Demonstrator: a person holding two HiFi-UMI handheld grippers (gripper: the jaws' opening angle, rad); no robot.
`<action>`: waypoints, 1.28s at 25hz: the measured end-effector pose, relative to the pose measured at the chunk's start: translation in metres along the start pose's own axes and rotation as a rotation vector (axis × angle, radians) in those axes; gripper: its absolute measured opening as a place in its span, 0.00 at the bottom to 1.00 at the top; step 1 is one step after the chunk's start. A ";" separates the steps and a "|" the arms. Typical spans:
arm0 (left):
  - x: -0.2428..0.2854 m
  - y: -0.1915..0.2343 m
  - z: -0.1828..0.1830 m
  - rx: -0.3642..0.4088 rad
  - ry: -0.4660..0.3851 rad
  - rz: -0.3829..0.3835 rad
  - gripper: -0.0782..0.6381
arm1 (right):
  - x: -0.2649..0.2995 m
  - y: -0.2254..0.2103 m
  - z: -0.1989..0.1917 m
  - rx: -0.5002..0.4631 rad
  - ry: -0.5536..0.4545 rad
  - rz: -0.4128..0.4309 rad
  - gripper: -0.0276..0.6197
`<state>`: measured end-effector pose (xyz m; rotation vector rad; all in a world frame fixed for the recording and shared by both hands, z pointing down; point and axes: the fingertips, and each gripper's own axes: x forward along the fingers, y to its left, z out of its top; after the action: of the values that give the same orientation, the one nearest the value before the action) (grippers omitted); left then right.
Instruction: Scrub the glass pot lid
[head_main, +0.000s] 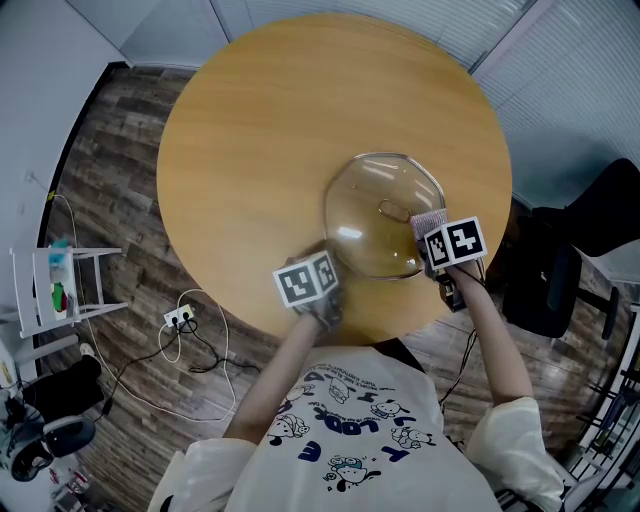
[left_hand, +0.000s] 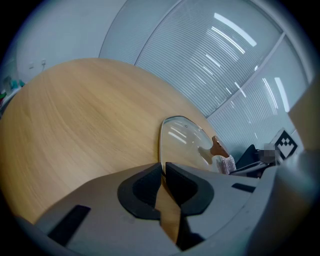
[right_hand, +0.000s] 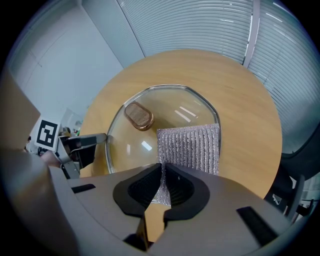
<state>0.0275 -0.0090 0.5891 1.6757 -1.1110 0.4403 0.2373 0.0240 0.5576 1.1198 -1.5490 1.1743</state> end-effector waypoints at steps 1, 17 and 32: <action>0.000 0.000 0.000 0.000 0.000 0.000 0.16 | 0.000 0.001 -0.001 0.001 0.000 0.001 0.12; 0.000 0.000 0.001 -0.003 -0.004 0.001 0.16 | 0.002 0.019 -0.010 0.008 0.004 0.032 0.12; 0.000 0.001 0.002 -0.003 -0.004 0.000 0.16 | 0.005 0.034 -0.012 -0.009 0.012 0.049 0.12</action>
<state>0.0265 -0.0106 0.5887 1.6746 -1.1140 0.4353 0.2043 0.0401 0.5580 1.0723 -1.5792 1.2029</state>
